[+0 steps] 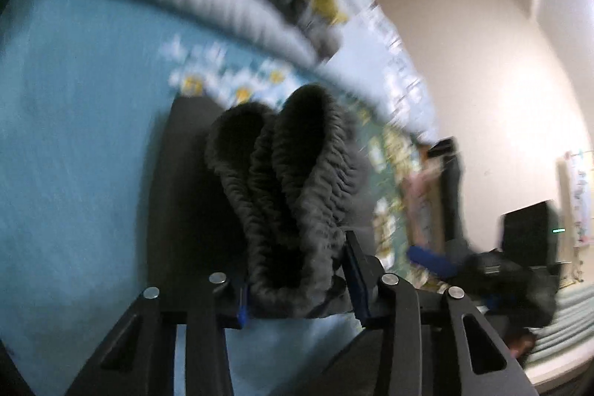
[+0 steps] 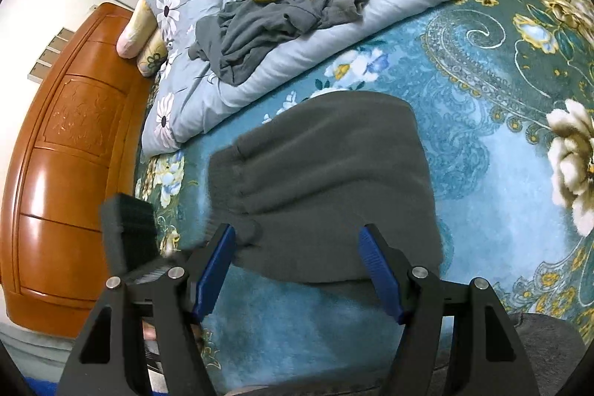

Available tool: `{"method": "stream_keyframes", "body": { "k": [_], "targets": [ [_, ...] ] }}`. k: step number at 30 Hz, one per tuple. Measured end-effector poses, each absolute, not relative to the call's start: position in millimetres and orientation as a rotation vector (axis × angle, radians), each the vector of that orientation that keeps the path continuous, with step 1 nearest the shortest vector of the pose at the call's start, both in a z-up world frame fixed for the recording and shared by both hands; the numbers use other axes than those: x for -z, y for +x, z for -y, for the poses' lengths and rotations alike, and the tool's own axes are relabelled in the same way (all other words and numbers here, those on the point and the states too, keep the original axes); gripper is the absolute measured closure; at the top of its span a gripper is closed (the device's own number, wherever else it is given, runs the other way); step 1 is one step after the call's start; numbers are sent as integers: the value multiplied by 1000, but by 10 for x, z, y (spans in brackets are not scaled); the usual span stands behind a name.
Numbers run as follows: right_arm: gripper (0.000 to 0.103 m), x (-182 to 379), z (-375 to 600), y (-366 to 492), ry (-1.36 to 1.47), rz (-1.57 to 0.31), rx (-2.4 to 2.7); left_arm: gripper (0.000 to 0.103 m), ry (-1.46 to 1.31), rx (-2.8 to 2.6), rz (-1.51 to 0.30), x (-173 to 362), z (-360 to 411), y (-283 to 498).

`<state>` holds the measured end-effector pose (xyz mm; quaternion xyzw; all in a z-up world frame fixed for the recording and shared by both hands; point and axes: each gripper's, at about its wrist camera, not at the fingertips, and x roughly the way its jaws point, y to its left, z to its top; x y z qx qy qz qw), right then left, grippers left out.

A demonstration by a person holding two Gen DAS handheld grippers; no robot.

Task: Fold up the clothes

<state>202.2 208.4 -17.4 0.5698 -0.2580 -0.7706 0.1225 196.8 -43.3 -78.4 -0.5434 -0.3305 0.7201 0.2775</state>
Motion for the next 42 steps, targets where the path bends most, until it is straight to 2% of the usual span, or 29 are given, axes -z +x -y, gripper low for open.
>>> {"method": "stream_keyframes", "body": {
  "k": [3,5,7,10,18,21,23,29,32,33,35,37,40,42],
  "targets": [
    [32,286,-2053,1901,1708,753,2237,60,-1465,-1963,907,821,618,1921],
    [32,361,-2032,1820,1738,754,2229,59,-1572,-1914,960,1108,666,1903],
    [32,435,-2011,1739,1768,754,2221,53,-1669,-1858,1018,1376,723,1898],
    [32,562,-1988,1627,1818,762,2204,45,-1648,-1802,1102,1365,875,2033],
    [32,640,-2043,1626,1879,768,2229,44,-1449,-1994,786,485,835,2001],
    [32,587,-1953,1609,1861,715,2237,44,-1394,-1992,715,371,577,1837],
    [32,610,-1912,1586,1866,675,2242,44,-1431,-2030,657,529,470,1750],
    [32,787,-1927,1565,1875,706,2207,44,-1589,-1931,823,1163,526,1614],
    [32,694,-1924,1577,1861,660,2195,44,-1556,-1886,909,1051,722,1688],
    [32,644,-1960,1589,1837,662,2190,42,-1539,-1907,914,1014,809,1721],
    [32,543,-2091,1628,1783,663,2186,29,-1513,-1947,923,960,972,1779],
    [23,551,-2231,1640,1803,654,2182,27,-1557,-1956,919,1069,1048,1782],
    [22,732,-2422,1607,1915,677,2102,27,-1651,-1869,958,1362,980,1741],
    [13,869,-2428,1555,1940,742,1977,26,-1673,-1831,967,1494,892,1717]
  ]
}}
